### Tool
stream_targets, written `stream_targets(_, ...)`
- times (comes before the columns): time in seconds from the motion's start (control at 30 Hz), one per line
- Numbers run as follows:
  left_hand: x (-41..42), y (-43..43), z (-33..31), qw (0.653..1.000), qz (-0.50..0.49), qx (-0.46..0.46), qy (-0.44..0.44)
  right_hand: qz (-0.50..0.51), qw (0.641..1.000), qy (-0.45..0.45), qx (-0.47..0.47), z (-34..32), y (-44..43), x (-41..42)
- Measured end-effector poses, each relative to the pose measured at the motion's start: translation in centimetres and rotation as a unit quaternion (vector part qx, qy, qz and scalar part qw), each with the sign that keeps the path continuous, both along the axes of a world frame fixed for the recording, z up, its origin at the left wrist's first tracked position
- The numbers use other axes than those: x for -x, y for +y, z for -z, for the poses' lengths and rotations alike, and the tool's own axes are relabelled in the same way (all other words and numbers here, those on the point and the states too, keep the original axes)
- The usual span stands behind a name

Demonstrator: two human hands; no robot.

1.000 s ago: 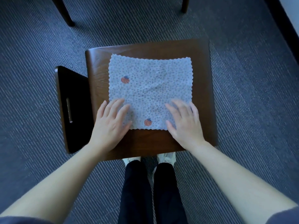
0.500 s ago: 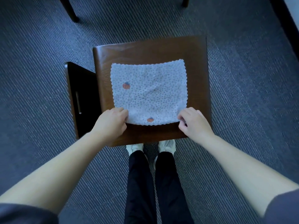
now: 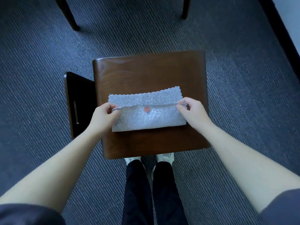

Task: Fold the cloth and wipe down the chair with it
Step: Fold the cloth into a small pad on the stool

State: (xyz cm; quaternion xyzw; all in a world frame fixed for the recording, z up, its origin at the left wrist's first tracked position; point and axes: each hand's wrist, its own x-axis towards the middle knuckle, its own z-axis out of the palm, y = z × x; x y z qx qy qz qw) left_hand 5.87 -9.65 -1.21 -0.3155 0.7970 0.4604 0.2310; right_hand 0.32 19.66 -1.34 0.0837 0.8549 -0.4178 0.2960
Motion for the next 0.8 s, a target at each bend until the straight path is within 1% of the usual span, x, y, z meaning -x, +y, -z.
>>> stream_targets(0.13,0.6,0.5,1.1,0.999,-0.044,0.0,0.019,0.013,1.0,0.006,-0.012,0.9,-1.1,1.9)
stream_targets(0.27,1.1,0.5,1.7,0.997,-0.072,0.041,0.006,0.031,0.998,0.027,-0.047,1.7,-1.7,2.9)
stream_targets(0.47,1.8,1.4,1.9,0.99,-0.061,0.125,0.004,0.037,0.993,0.042,-0.108,2.5,-2.6,3.6)
stream_targets(0.63,2.2,1.6,2.1,0.983,-0.062,0.174,-0.001,0.039,0.988,0.049,-0.14,2.9,-3.1,3.7)
stream_targets(0.8,2.3,1.5,2.0,0.968,-0.013,0.251,-0.017,0.035,0.985,0.06,-0.157,2.8,-3.1,3.6)
